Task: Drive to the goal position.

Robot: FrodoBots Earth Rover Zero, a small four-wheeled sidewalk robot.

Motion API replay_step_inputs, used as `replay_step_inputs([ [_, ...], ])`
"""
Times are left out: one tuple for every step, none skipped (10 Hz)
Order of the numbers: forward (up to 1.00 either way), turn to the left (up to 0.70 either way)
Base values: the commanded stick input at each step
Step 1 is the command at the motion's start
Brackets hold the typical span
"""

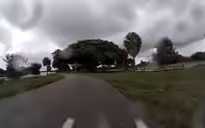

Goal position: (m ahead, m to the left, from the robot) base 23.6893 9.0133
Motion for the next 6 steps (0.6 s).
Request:
replay_step_inputs([
  [1.0,0.0],
  [1.0,0.0],
  [1.0,0.0],
  [1.0,0.0],
  [1.0,0.0],
  [1.0,0.0],
])
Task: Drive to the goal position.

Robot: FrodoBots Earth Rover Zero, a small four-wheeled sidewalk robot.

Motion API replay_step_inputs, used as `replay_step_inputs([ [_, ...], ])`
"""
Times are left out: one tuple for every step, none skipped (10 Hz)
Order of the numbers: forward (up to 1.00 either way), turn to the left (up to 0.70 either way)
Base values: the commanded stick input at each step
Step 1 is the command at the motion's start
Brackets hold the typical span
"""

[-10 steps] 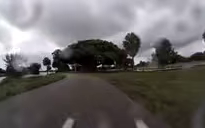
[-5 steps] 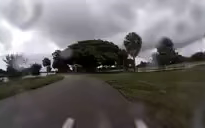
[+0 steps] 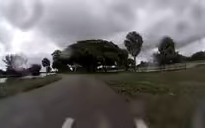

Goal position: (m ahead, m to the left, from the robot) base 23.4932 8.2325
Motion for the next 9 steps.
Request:
replay_step_inputs([
  [1.0,0.0],
  [1.0,0.0],
  [1.0,0.0],
  [1.0,0.0],
  [1.0,0.0],
  [1.0,0.0],
  [1.0,0.0],
  [1.0,0.0],
  [1.0,0.0],
])
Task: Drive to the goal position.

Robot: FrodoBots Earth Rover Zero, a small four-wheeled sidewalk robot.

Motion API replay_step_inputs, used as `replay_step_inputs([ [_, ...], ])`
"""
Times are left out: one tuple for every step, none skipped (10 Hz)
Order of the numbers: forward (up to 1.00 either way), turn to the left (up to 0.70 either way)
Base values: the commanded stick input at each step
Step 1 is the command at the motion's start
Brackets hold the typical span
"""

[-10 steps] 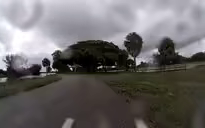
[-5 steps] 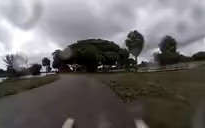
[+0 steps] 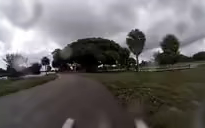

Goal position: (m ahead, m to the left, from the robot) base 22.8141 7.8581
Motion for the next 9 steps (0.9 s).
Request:
replay_step_inputs([
  [1.0,0.0],
  [0.96,0.08],
  [0.92,0.17],
  [0.87,0.27],
  [0.84,0.26],
  [0.82,0.0],
  [0.81,0.0],
  [0.81,0.0],
  [0.8,0.0],
])
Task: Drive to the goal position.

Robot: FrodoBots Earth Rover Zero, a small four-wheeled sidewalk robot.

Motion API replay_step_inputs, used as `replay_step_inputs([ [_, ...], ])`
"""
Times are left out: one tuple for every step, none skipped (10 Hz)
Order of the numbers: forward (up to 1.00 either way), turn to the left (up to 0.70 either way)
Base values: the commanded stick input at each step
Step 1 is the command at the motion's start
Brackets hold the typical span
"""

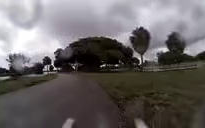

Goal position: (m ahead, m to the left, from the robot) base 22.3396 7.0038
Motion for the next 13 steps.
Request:
replay_step_inputs([
  [0.8,0.01],
  [0.8,0.06],
  [0.8,0.14],
  [0.8,0.22],
  [0.8,0.3],
  [0.8,0.31],
  [0.8,0.13],
  [0.8,0.08],
  [0.8,0.06],
  [0.8,0.04],
  [0.8,0.02],
  [0.8,0.02],
  [0.79,0.12],
])
